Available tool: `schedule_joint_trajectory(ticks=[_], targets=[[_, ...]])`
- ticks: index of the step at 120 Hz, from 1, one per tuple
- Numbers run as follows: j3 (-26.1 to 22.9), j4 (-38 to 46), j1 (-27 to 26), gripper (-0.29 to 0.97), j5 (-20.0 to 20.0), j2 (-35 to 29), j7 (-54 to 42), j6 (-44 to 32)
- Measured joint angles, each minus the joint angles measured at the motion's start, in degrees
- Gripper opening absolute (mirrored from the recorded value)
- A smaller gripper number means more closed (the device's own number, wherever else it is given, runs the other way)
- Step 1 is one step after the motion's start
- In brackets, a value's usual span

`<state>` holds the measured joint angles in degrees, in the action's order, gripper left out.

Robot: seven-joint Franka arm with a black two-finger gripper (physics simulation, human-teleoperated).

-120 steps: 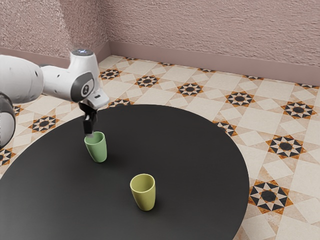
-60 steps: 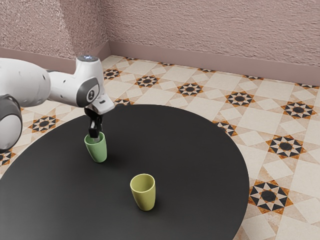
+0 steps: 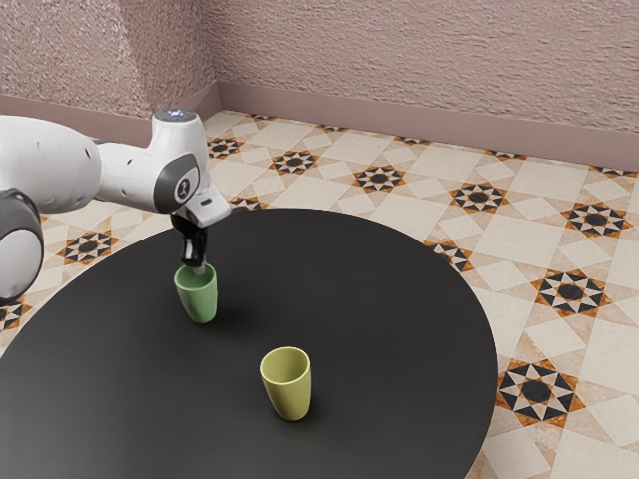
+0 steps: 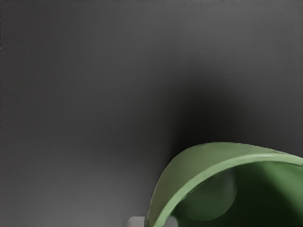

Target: Place the left cup onto the right cup

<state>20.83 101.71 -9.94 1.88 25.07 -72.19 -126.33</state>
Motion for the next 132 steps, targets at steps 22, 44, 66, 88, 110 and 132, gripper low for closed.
schedule_joint_trajectory(ticks=[22, 44, 66, 88, 110, 132], targets=[[0.0, 0.0, 0.0, -0.1, 0.4, -0.6, 0.1, 0.0], [-0.1, 0.1, -0.2, -0.11, 0.4, -4.0, 0.2, 0.7], [-0.1, 0.6, -1.2, -0.11, 0.5, -7.8, 0.5, 2.1], [-0.1, 0.6, -2.7, -0.11, 0.6, -9.8, 0.8, 3.4], [-0.1, 0.4, -4.6, -0.11, 0.7, -11.7, 1.4, 4.6], [-0.1, 0.3, -6.9, -0.11, 0.9, -12.8, 2.5, 5.9]])
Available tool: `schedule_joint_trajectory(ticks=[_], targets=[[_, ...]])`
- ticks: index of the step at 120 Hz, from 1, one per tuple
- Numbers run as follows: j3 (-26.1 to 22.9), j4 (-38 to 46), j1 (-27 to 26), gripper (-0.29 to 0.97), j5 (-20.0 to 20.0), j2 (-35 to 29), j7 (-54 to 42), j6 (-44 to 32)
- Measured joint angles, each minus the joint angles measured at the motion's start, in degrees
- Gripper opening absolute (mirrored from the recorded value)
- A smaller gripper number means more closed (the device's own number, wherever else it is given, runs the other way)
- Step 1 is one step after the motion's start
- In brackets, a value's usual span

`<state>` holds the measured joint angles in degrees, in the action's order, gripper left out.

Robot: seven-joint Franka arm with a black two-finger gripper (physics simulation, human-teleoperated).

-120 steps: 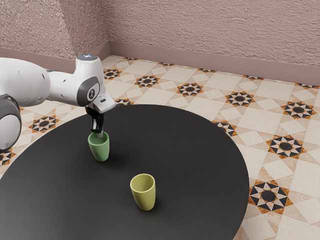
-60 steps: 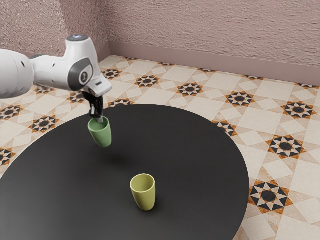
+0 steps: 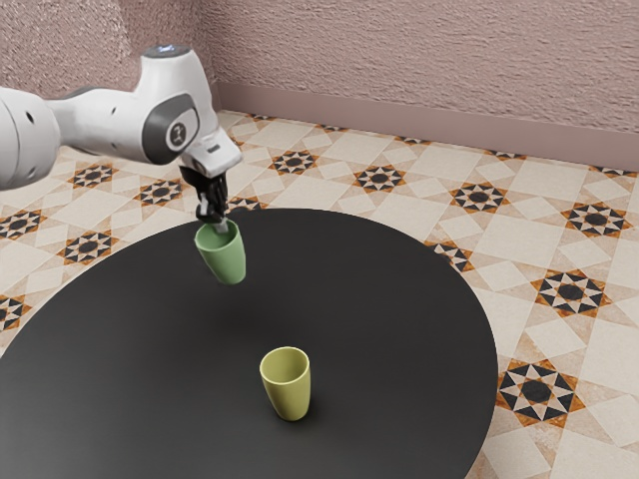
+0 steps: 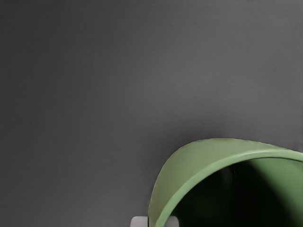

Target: Place the left cup onto the right cup

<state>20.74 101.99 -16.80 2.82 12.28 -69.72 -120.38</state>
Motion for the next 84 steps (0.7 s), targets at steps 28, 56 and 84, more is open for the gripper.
schedule_joint_trajectory(ticks=[28, 56, 84], targets=[[0.1, 0.0, -2.5, -0.11, 0.2, -1.2, 1.9, 3.0], [0.1, 0.0, -5.4, -0.11, -0.1, -2.3, 4.2, 4.9], [0.1, 0.0, -7.9, -0.11, -1.6, -2.8, 6.5, 6.0]])
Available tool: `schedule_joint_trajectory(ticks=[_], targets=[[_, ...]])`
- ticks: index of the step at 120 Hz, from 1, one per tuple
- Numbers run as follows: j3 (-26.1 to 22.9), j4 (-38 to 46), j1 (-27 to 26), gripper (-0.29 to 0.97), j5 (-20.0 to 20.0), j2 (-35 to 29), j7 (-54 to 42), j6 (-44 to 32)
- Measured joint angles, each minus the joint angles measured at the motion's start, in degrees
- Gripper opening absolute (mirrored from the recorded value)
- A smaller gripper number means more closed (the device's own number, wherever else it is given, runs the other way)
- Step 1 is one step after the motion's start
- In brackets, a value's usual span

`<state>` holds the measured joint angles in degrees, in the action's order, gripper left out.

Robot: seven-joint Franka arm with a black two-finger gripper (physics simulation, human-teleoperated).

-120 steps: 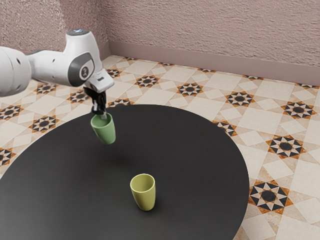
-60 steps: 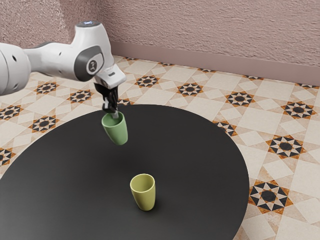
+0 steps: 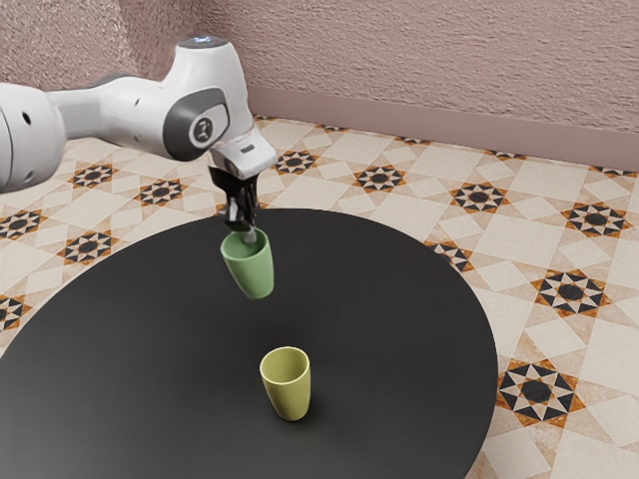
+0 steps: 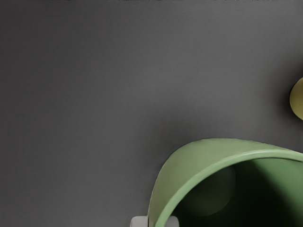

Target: Place the left cup onto the right cup

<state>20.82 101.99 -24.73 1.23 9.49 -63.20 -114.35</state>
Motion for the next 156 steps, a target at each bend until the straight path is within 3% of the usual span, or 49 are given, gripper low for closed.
schedule_joint_trajectory(ticks=[96, 156], targets=[[0.1, 0.4, -8.7, -0.11, -3.1, -0.5, 7.9, 2.7], [-0.6, 1.5, -9.8, -0.11, -3.0, -1.2, 12.5, 5.8]])
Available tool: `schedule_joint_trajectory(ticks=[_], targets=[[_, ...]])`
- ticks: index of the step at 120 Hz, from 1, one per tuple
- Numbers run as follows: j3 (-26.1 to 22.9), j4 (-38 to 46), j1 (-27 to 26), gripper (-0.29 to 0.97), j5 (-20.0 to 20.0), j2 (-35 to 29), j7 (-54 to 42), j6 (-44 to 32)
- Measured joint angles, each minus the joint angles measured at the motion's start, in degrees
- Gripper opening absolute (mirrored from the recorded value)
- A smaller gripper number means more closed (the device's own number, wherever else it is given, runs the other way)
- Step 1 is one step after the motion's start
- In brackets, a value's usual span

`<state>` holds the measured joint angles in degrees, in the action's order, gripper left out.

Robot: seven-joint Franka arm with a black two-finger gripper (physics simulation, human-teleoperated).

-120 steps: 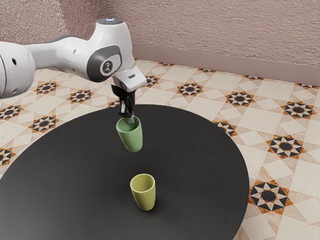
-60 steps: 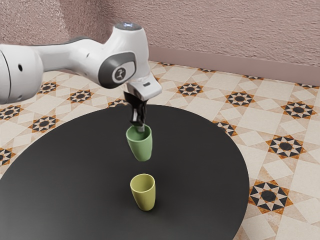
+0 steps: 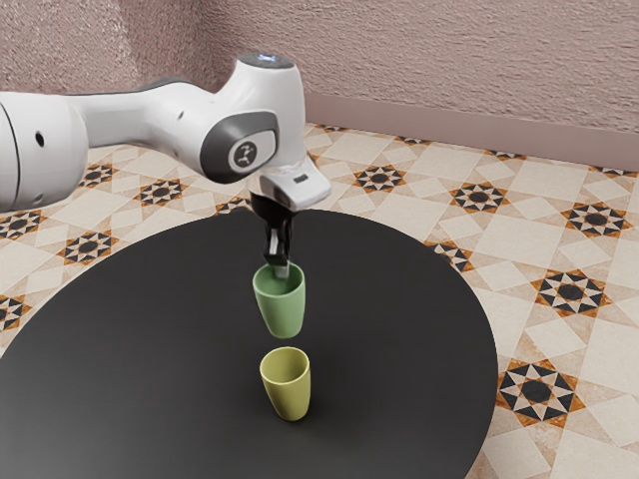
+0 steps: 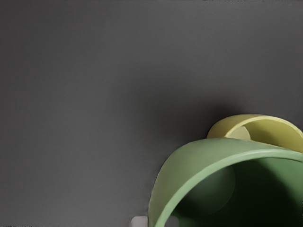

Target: Place the left cup onto the right cup

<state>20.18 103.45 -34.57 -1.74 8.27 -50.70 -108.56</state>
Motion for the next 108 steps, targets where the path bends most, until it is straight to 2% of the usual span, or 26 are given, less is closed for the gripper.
schedule_joint_trajectory(ticks=[108], targets=[[-3.6, 3.9, 0.0, -0.11, 0.9, -1.3, 6.4, 1.0]])
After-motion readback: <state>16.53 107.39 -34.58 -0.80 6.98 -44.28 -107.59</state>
